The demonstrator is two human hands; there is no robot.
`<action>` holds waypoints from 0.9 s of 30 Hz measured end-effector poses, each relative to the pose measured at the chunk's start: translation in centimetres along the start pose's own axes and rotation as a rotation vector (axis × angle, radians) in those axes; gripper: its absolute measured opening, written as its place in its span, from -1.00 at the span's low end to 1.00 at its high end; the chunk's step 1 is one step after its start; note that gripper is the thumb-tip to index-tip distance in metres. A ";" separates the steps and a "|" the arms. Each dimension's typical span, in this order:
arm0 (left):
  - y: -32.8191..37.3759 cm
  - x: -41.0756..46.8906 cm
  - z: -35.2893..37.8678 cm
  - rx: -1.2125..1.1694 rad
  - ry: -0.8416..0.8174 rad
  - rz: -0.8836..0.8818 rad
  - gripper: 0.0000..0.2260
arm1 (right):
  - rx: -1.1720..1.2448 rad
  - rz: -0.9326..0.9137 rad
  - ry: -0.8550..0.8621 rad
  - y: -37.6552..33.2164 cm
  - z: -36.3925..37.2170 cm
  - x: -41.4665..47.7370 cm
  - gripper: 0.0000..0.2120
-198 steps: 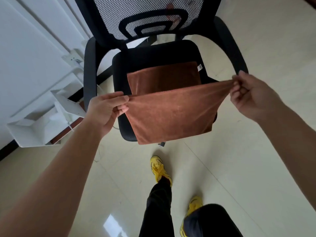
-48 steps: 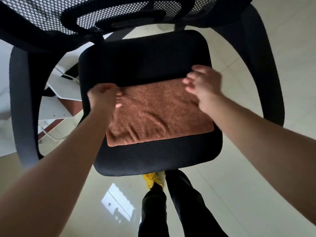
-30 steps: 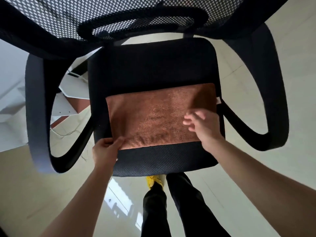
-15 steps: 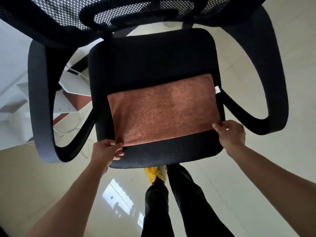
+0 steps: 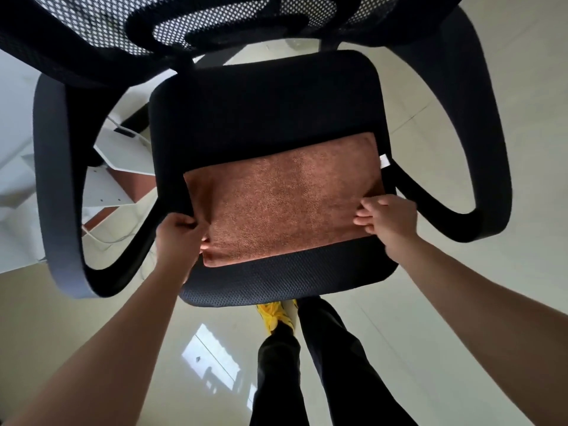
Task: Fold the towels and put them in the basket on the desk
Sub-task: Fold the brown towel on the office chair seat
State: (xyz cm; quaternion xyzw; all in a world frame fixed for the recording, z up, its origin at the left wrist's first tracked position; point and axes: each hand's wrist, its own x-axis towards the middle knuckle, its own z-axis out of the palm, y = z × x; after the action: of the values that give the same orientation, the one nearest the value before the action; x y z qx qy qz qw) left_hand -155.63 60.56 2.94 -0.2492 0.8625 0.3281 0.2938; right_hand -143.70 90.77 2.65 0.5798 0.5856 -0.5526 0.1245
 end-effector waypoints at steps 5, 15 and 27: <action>0.2 -1.3 0.2 0.573 0.195 0.667 -0.63 | -0.583 -0.506 0.256 0.7 -0.3 -0.2 -0.67; 1.6 2.9 1.5 1.106 -0.157 0.787 0.32 | -0.571 -0.062 0.061 -4.1 0.3 4.2 -0.40; 1.5 1.3 -0.5 0.835 -0.045 0.659 -0.01 | 0.086 0.132 -0.261 -7.3 -0.3 -1.9 -0.68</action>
State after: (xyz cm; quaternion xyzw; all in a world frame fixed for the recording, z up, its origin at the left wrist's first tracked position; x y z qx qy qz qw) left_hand -157.63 60.86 3.06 0.1804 0.9457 0.0369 0.2678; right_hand -148.95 92.09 7.91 0.5450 0.5010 -0.6385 0.2105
